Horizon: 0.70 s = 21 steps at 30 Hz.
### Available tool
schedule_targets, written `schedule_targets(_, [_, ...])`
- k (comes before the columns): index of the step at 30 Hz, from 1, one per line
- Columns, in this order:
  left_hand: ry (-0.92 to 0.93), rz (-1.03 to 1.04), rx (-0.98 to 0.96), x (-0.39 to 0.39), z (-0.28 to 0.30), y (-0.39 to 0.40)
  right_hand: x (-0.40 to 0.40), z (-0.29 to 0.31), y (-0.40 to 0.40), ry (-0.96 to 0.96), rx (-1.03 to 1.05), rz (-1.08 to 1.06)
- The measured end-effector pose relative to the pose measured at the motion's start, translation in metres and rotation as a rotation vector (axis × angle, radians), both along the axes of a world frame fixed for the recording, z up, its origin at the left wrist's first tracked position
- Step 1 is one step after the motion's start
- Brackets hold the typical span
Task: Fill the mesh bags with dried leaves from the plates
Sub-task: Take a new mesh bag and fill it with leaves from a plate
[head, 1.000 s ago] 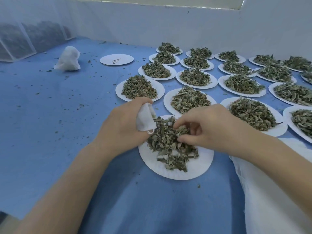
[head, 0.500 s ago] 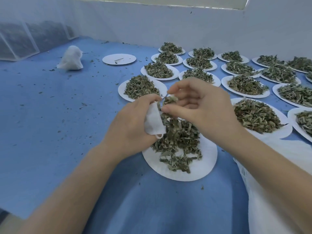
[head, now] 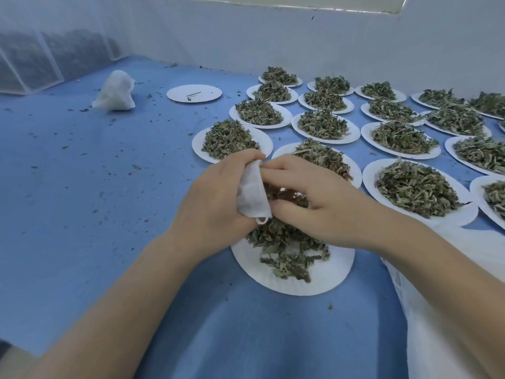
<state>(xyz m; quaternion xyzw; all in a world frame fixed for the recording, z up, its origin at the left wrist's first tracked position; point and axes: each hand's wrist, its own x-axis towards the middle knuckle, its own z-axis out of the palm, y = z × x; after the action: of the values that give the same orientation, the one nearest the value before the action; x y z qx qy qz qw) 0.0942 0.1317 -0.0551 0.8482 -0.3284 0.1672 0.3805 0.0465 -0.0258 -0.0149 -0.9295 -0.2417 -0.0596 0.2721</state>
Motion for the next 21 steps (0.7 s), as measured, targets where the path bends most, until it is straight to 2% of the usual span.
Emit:
schedule_targets(2, [0.002,0.012,-0.006,0.000,0.000,0.000,0.000,-0.001,-0.002,-0.031,0.046,-0.058])
schedule_targets(7, [-0.160,0.036,0.126,0.003,-0.003,-0.001,-0.001,0.009,-0.004,-0.046,0.424,-0.197])
schedule_targets(11, [-0.234,0.021,0.151,0.002,-0.003,-0.003,0.000,0.008,0.001,-0.021,0.450,-0.234])
schedule_targets(15, [-0.017,0.029,-0.065,-0.003,-0.002,-0.004,0.001,0.002,0.008,-0.074,0.466,-0.272])
schedule_targets(18, [0.060,0.055,-0.221,-0.003,-0.001,-0.005,0.000,0.001,0.007,-0.094,0.528,-0.289])
schedule_targets(21, [0.052,0.039,-0.190,-0.002,-0.004,-0.005,-0.001,0.001,0.007,-0.125,0.432,-0.269])
